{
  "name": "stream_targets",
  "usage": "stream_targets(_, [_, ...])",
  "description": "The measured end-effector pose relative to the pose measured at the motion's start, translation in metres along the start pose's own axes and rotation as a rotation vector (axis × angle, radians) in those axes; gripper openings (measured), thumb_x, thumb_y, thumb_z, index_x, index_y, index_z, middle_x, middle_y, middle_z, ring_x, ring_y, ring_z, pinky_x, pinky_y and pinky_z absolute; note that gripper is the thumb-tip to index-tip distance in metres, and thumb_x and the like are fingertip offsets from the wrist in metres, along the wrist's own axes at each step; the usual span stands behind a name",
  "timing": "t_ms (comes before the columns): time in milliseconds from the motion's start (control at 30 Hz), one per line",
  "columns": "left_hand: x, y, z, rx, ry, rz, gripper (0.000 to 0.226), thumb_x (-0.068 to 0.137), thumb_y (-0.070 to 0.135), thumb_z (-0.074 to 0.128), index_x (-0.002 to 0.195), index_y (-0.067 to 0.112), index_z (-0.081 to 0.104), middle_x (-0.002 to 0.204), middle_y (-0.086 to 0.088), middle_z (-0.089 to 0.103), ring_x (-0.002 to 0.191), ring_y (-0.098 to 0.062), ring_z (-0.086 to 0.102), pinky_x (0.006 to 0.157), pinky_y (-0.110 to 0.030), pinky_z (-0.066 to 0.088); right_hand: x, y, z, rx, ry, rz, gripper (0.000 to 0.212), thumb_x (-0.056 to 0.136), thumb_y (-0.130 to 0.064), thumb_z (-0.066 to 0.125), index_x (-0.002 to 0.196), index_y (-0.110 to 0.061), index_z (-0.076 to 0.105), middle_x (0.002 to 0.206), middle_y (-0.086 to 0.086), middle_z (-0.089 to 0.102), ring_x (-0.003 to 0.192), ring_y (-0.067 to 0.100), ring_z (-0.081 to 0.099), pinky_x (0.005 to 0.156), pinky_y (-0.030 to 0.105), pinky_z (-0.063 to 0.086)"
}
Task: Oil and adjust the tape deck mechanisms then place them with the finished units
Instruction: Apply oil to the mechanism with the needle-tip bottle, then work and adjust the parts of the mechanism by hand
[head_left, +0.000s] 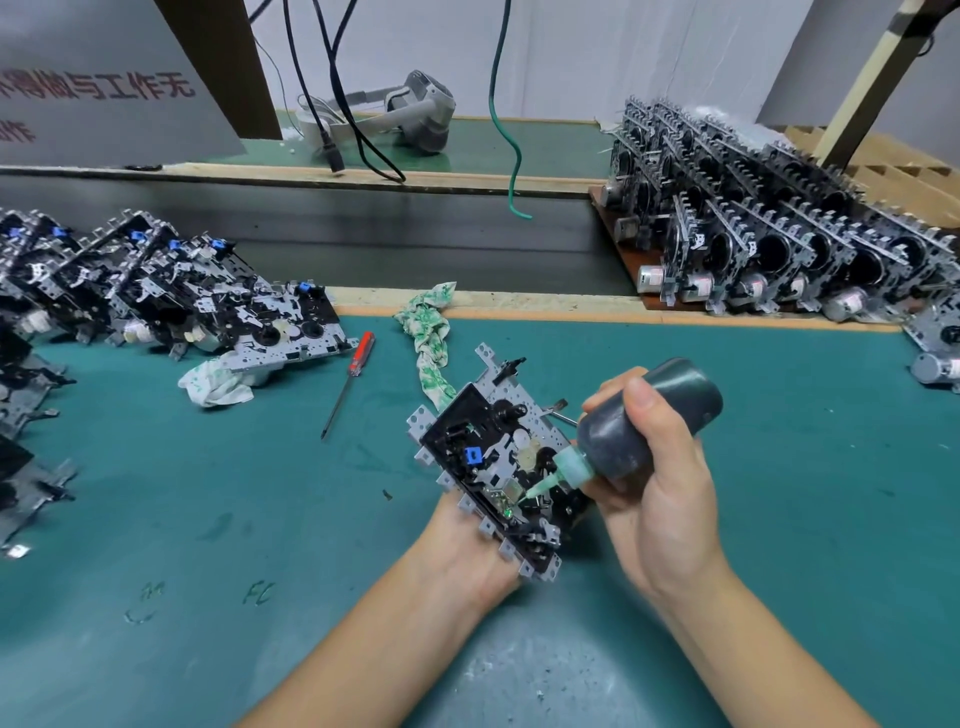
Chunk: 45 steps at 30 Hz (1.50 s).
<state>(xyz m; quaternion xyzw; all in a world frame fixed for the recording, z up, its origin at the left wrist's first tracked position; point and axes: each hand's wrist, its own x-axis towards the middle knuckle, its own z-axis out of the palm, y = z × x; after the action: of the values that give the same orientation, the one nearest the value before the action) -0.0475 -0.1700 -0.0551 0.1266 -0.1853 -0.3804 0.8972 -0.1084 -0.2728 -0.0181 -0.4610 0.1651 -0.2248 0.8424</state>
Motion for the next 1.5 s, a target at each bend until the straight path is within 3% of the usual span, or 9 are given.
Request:
stream_targets(133, [0.000, -0.008, 0.006, -0.047, 0.120, -0.235, 0.025, 0.093, -0.003, 0.046, 0.100, -0.020, 0.062, 0.104, -0.032, 0.065, 0.101, -0.035, 0.066, 0.091, -0.036, 0.049, 0.002, 0.002, -0.001, 0.021, 0.014, 0.007, 0.040, 0.067, -0.032, 0.062, 0.098, -0.010, 0.048, 0.062, -0.009, 0.060, 0.050, 0.003, 0.057, 0.044, 0.018, 0.047])
stream_targets(267, [0.000, -0.006, -0.001, -0.102, 0.247, -0.258, 0.024, 0.090, -0.008, 0.048, 0.081, -0.018, 0.068, 0.084, -0.031, 0.068, 0.079, -0.036, 0.071, 0.068, -0.037, 0.058, 0.004, 0.001, -0.003, 0.030, 0.036, 0.014, 0.038, 0.067, -0.031, 0.062, 0.097, -0.013, 0.049, 0.064, -0.009, 0.060, 0.052, 0.003, 0.057, 0.046, 0.020, 0.048])
stream_targets(367, [0.000, 0.003, 0.005, -0.138, 0.116, -0.210, 0.021, 0.087, -0.007, 0.052, 0.098, -0.022, 0.062, 0.104, -0.038, 0.062, 0.100, -0.043, 0.065, 0.092, -0.043, 0.050, 0.008, -0.003, -0.008, 0.084, 0.075, -0.034, 0.032, 0.068, -0.033, 0.067, 0.090, -0.016, 0.053, 0.063, -0.008, 0.059, 0.052, 0.004, 0.056, 0.046, 0.018, 0.047])
stream_targets(433, [0.007, 0.011, 0.005, 0.139, 0.329, -0.124, 0.038, 0.094, 0.002, 0.033, 0.102, -0.010, 0.068, 0.112, -0.031, 0.061, 0.101, -0.041, 0.064, 0.093, -0.045, 0.048, 0.014, -0.010, -0.012, 0.157, 0.065, -0.099, 0.022, 0.071, -0.041, 0.063, 0.074, -0.020, 0.061, 0.060, -0.008, 0.056, 0.049, 0.005, 0.051, 0.038, 0.014, 0.037])
stream_targets(567, [0.018, 0.026, -0.001, 1.096, 0.727, 0.118, 0.008, 0.091, 0.018, 0.059, 0.088, 0.018, 0.066, 0.082, 0.007, 0.063, 0.069, -0.006, 0.058, 0.059, -0.013, 0.044, 0.036, -0.023, -0.029, 0.464, 0.162, -0.071, 0.023, 0.073, -0.040, 0.064, 0.069, -0.018, 0.064, 0.067, -0.004, 0.060, 0.054, 0.004, 0.050, 0.041, 0.012, 0.040])
stream_targets(767, [0.015, 0.026, -0.012, 1.697, 0.485, 0.142, 0.017, 0.078, 0.022, 0.076, 0.080, 0.036, 0.066, 0.082, 0.021, 0.069, 0.082, -0.002, 0.062, 0.076, -0.018, 0.044, 0.057, -0.018, -0.064, 0.092, 0.294, 0.103, 0.019, 0.084, -0.027, 0.066, 0.095, -0.012, 0.063, 0.072, 0.002, 0.070, 0.068, 0.014, 0.069, 0.059, 0.022, 0.056])
stream_targets(1000, [0.015, 0.054, -0.016, 1.658, 0.401, -0.131, 0.041, 0.064, 0.042, 0.082, 0.101, 0.034, 0.067, 0.095, 0.014, 0.071, 0.098, -0.007, 0.064, 0.085, -0.020, 0.049, 0.063, -0.011, -0.066, -0.709, 0.159, -0.245, 0.033, 0.070, -0.011, 0.081, 0.092, -0.030, 0.066, 0.092, -0.014, 0.069, 0.077, -0.006, 0.062, 0.067, 0.005, 0.043])
stream_targets(1200, [-0.015, 0.092, -0.033, 1.678, -0.148, -0.524, 0.112, 0.052, 0.041, 0.090, 0.137, 0.050, 0.016, 0.137, 0.050, 0.021, 0.130, 0.022, 0.021, 0.101, 0.002, 0.017, 0.066, -0.011, -0.072, -0.858, 0.205, -0.400, 0.029, 0.075, -0.018, 0.077, 0.088, -0.036, 0.059, 0.093, -0.015, 0.067, 0.094, 0.007, 0.061, 0.079, 0.011, 0.042])
stream_targets(1500, [-0.018, 0.073, -0.036, 1.850, -0.087, -0.291, 0.102, 0.062, 0.033, 0.088, 0.136, 0.045, 0.018, 0.146, 0.028, 0.024, 0.133, 0.016, 0.022, 0.106, -0.003, 0.017, 0.070, 0.002, -0.074, -0.882, 0.153, -0.362, 0.028, 0.080, -0.016, 0.074, 0.104, -0.025, 0.061, 0.099, -0.010, 0.067, 0.095, 0.011, 0.061, 0.080, 0.014, 0.044])
